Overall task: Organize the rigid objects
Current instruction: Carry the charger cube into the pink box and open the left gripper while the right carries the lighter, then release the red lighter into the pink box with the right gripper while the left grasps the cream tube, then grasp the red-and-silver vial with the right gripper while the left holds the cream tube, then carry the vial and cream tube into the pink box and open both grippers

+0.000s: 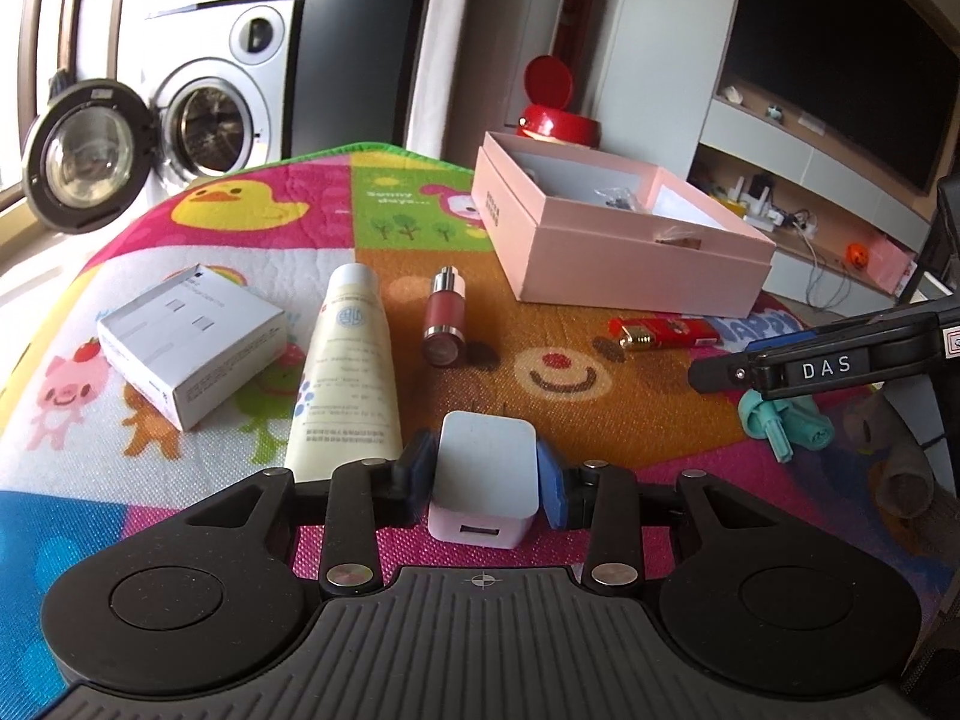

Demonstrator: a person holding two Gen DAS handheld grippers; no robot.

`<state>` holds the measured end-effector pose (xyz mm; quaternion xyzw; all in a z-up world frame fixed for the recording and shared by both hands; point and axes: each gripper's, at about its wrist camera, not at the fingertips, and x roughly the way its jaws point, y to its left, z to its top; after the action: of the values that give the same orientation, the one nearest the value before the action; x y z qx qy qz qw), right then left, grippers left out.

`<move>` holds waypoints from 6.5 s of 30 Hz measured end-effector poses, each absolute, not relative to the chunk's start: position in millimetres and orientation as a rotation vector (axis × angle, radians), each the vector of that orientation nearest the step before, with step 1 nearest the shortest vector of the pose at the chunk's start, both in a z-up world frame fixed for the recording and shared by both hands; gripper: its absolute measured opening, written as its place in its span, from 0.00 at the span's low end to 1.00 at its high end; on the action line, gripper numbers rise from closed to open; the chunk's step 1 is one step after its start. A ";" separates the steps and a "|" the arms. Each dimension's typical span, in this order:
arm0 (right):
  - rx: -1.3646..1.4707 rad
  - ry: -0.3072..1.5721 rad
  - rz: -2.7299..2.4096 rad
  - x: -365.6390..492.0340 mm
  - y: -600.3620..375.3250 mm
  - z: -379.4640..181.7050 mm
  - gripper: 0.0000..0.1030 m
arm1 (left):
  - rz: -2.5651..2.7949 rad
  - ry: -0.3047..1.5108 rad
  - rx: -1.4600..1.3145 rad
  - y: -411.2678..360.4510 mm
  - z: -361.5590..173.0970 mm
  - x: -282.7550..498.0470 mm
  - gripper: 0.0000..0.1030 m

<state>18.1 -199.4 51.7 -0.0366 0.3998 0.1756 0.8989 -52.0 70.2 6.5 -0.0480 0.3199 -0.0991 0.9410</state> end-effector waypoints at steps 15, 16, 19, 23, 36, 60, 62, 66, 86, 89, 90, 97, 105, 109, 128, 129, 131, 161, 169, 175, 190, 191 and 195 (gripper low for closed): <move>-0.056 0.796 0.242 42.9 -156.9 39.9 0.92 | -0.198 0.635 -0.103 69.9 4.8 -54.3 0.39; -0.053 0.793 0.239 43.7 -157.0 40.0 0.91 | -0.198 0.634 -0.104 69.9 4.8 -54.2 0.39; -0.062 0.777 0.231 42.2 -157.9 40.8 0.80 | -0.197 0.634 -0.104 70.1 4.9 -54.2 0.39; -0.076 0.777 0.254 37.0 -159.0 42.2 0.79 | -0.197 0.634 -0.103 70.0 4.8 -54.2 0.39; -0.229 0.585 0.377 -47.5 -172.0 93.9 0.79 | -0.181 0.637 -0.022 59.3 7.7 -57.4 0.37; -0.143 0.517 0.267 -84.5 -241.5 90.1 0.79 | -0.423 0.392 -0.058 -27.9 142.9 95.7 0.37; -0.134 0.525 0.256 -85.2 -247.1 86.5 0.79 | -0.415 0.453 -0.113 -28.9 132.9 117.5 0.37; -0.116 0.570 0.226 -77.5 -255.9 75.8 0.79 | -0.364 0.474 -0.149 -16.4 109.1 126.3 0.37; 0.006 0.581 0.309 91.7 -211.3 184.4 0.79 | -0.218 0.638 -0.088 87.0 44.7 -37.4 0.36; 0.029 0.632 0.302 93.2 -207.8 174.2 0.79 | -0.171 0.625 -0.074 98.0 43.6 -45.8 0.36; 0.024 0.643 0.309 89.3 -207.0 169.0 0.79 | -0.161 0.622 -0.082 102.8 43.3 -49.7 0.36; -0.128 0.659 0.274 31.8 -192.1 119.0 0.79 | -0.098 0.648 -0.150 129.4 36.8 -48.6 0.35; -0.166 0.713 0.423 14.3 -147.9 93.8 0.79 | -0.076 0.661 -0.186 126.1 37.0 -26.9 0.35; -0.150 0.747 0.493 17.8 -119.8 86.1 0.72 | -0.031 0.666 -0.155 117.3 36.1 -4.5 0.35; -0.046 0.866 0.555 70.9 -48.7 71.3 0.38 | -0.129 0.729 -0.231 127.7 16.2 -32.5 0.28; -0.063 0.866 0.554 71.4 -42.8 68.3 0.38 | -0.120 0.728 -0.235 130.0 16.5 -35.5 0.28; -0.106 0.868 0.561 69.3 -34.4 63.6 0.27 | -0.117 0.727 -0.239 133.1 17.0 -37.6 0.28; -0.276 0.752 0.264 25.2 -163.6 59.2 0.61 | -0.170 0.704 -0.189 107.4 10.8 -23.0 0.28; -0.011 0.834 0.259 46.5 -159.6 48.4 0.70 | -0.164 0.696 -0.177 106.0 10.7 -25.0 0.28; 0.002 0.816 0.212 63.3 -137.5 44.4 0.78 | -0.158 0.694 -0.179 105.3 9.8 -25.3 0.28; -0.130 0.709 0.307 8.5 -143.4 57.6 0.76 | -0.146 0.746 -0.201 106.5 15.8 -13.7 0.29; -0.152 0.696 0.317 1.2 -143.4 58.3 0.76 | -0.142 0.764 -0.208 106.6 17.5 -8.1 0.29; -0.219 0.665 0.341 -22.6 -143.5 56.0 0.76 | -0.131 0.795 -0.213 104.2 18.8 12.3 0.29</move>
<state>-22.6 -143.5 56.1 -0.1066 0.3241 0.1664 0.9251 12.3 104.2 18.8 -0.1032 0.3862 -0.0635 0.9144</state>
